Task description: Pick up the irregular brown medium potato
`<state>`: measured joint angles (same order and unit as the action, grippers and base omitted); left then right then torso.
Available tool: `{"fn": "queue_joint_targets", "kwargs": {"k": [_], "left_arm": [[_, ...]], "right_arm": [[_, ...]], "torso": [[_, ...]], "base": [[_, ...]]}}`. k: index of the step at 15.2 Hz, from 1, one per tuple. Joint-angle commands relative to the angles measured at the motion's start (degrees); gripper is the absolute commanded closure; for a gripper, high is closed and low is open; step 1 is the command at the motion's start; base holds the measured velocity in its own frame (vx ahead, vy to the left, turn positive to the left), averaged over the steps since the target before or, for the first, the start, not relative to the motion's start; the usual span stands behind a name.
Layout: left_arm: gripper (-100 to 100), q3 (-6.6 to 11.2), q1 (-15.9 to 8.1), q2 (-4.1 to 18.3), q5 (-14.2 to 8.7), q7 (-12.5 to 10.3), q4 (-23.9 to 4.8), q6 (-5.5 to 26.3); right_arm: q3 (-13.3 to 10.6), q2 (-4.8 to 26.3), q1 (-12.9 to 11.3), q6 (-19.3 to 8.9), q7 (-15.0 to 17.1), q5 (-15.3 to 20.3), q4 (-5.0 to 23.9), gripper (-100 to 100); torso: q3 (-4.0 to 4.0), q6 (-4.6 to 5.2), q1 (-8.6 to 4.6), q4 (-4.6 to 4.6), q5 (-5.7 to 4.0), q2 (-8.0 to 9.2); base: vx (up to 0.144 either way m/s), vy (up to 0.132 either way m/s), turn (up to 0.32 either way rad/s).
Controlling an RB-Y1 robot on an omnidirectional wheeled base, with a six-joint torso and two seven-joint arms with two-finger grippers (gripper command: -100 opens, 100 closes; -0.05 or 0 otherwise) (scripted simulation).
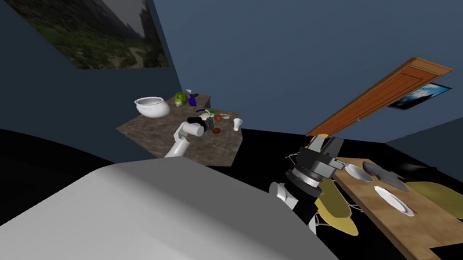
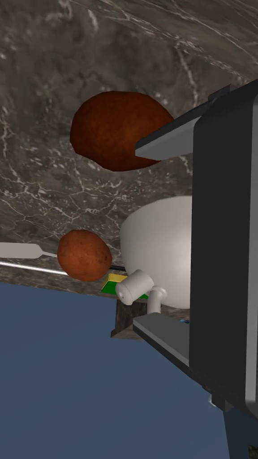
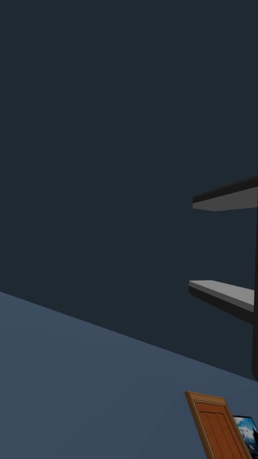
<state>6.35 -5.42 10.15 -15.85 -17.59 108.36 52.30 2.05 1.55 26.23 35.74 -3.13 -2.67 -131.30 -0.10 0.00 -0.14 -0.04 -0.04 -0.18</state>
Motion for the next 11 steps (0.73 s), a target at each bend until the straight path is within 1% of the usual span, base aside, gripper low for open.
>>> {"fn": "queue_joint_targets", "kwargs": {"k": [1, 2, 3, 4, 5, 6, 7, 9, 10, 11], "left_arm": [[-100, 0.13, -0.5, -0.3, -0.2, -0.5, -0.5, 2.2], [-100, 0.30, -1.0, -0.7, -0.5, -0.9, -1.2, 3.9], [-100, 0.30, -1.0, -0.7, -0.5, -0.9, -1.2, 4.4], [-100, 0.46, -1.5, -1.0, -0.7, -1.4, -2.0, 6.2], [-100, 0.46, -1.5, -1.0, -0.7, -1.4, -2.0, 6.4], [-100, 0.60, -1.8, -1.3, -0.9, -1.7, -2.7, 8.1], [-100, 0.60, -1.8, -1.3, -0.9, -1.7, -2.7, 8.2], [-100, 0.85, -2.1, -1.7, -1.2, -2.3, -4.1, 11.1], [-100, 0.85, -2.1, -1.7, -1.2, -2.3, -4.1, 11.1], [-100, 0.95, -2.1, -1.9, -1.3, -2.5, -4.7, 12.3]], "right_arm": [[0.0, 0.0, 0.0, 0.0, 0.0, 0.0, 0.0, 0], [0.0, 0.0, 0.0, 0.0, 0.0, 0.0, 0.0, 0], [0.0, 0.0, 0.0, 0.0, 0.0, 0.0, 0.0, 0], [0.0, 0.0, 0.0, 0.0, 0.0, 0.0, 0.0, 0], [0.0, 0.0, 0.0, 0.0, 0.0, 0.0, 0.0, 0], [0.0, 0.0, 0.0, 0.0, 0.0, 0.0, 0.0, 0], [0.0, 0.0, 0.0, 0.0, 0.0, 0.0, 0.0, 0], [0.0, 0.0, 0.0, 0.0, 0.0, 0.0, 0.0, 0], [0.0, 0.0, 0.0, 0.0, 0.0, 0.0, 0.0, 0], [0.0, 0.0, 0.0, 0.0, 0.0, 0.0, 0.0, 0]], "torso": [[0.00, 0.00, 0.00, 0.00, 0.00, 0.00], [-0.01, 0.00, 0.01, 0.00, 0.00, -0.01], [-0.01, 0.00, 0.00, -0.01, 0.00, -0.02], [-0.01, 0.00, 0.00, -0.01, 0.00, -0.02], [-0.02, 0.00, 0.00, -0.01, 0.01, -0.02], [-0.02, 0.00, 0.01, -0.01, 0.00, -0.03], [-0.02, 0.00, 0.02, -0.01, 0.01, -0.04], [-0.03, 0.00, 0.05, -0.01, 0.01, -0.04], [-0.05, -0.01, 0.06, -0.02, 0.02, -0.08], [-0.06, 0.00, 0.08, -0.02, 0.02, -0.10]], "base": [[0.032, -0.030, 0.029], [0.033, -0.036, 0.035], [0.031, -0.036, 0.029], [0.035, -0.034, 0.034], [0.033, -0.033, 0.028], [0.035, -0.030, 0.028], [0.034, -0.025, 0.024], [0.047, -0.021, 0.033], [0.055, -0.016, 0.027], [0.050, -0.009, 0.017]]}}
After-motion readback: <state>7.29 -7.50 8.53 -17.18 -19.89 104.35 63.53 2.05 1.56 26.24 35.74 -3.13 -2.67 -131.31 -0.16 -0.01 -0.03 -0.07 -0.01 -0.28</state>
